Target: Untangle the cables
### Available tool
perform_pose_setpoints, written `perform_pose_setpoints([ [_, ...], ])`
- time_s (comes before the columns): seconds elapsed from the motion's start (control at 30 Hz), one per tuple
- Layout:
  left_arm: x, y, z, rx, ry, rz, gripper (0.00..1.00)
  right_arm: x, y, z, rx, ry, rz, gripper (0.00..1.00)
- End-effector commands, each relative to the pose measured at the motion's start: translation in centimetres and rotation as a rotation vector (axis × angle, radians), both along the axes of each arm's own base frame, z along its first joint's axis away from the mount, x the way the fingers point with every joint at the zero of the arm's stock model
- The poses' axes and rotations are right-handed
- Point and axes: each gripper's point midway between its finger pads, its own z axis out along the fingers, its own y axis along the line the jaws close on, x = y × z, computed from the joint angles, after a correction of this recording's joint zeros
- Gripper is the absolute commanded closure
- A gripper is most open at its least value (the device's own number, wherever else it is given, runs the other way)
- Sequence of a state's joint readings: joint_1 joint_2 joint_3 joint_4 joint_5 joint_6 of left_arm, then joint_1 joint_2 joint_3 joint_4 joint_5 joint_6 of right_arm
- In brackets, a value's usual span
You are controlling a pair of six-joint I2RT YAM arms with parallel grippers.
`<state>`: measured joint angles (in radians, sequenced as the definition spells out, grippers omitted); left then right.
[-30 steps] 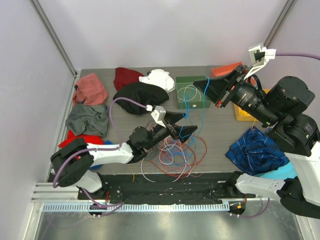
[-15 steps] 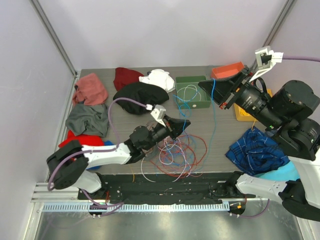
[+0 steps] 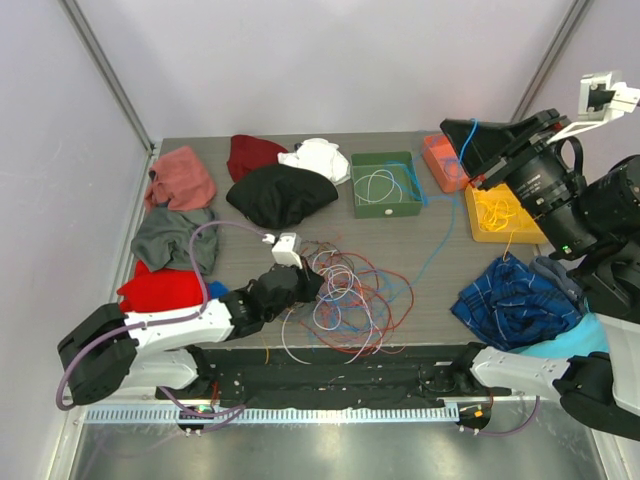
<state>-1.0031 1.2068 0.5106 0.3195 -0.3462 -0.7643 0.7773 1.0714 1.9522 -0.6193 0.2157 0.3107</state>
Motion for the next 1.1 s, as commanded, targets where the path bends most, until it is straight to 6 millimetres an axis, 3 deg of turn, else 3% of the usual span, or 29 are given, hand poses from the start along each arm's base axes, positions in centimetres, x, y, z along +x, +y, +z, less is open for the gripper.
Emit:
perform_pose_setpoints([
  [0.0,-0.3,3.9,-3.3,0.067,0.147,0.152,1.0,0.0,-2.3,2.8,0.041,-0.071,-0.094,0.99],
  [0.17,-1.2,4.2,-4.3,0.107,0.196,0.122,1.0,1.0,-2.4,2.6,0.025,-0.068,-0.138,0.99],
  [0.4,-2.2,3.7,-3.8,0.101,0.201,0.049,0.99,5.7,-2.3,-0.6,-0.089,0.004,-0.332,0.99],
  [0.57,-3.2,3.6,-2.7,0.055,0.198,0.001,0.85,9.1,-1.9,-1.7,-0.161,0.043,-0.463,0.99],
  [0.6,-3.4,3.8,-2.9,0.052,0.201,-0.001,0.83,9.3,-2.0,-1.1,-0.149,0.039,-0.476,0.99],
  [0.67,-3.7,3.9,-2.5,0.035,0.197,-0.011,0.78,10.8,-0.6,-1.6,-0.166,0.054,-0.476,0.99],
  [0.7,-3.9,4.1,-2.7,0.035,0.199,-0.013,0.69,10.9,-0.6,-1.0,-0.152,0.046,-0.473,0.99],
  [0.77,-4.1,4.2,-2.4,0.028,0.192,-0.016,0.6,11.5,0.9,-1.3,-0.15,0.052,-0.428,0.99],
  [0.8,-4.0,4.4,-1.6,0.004,0.173,-0.013,0.52,11.6,1.4,-1.6,-0.152,0.058,-0.415,0.99],
  [0.93,-3.8,5.0,1.5,-0.055,0.077,-0.01,0.43,11.1,2.4,-2.1,-0.137,0.068,-0.347,0.99],
  [1.07,-3.3,6.3,6.1,-0.131,-0.065,0.017,0.36,9.8,3.0,-2.1,-0.114,0.073,-0.265,0.99],
])
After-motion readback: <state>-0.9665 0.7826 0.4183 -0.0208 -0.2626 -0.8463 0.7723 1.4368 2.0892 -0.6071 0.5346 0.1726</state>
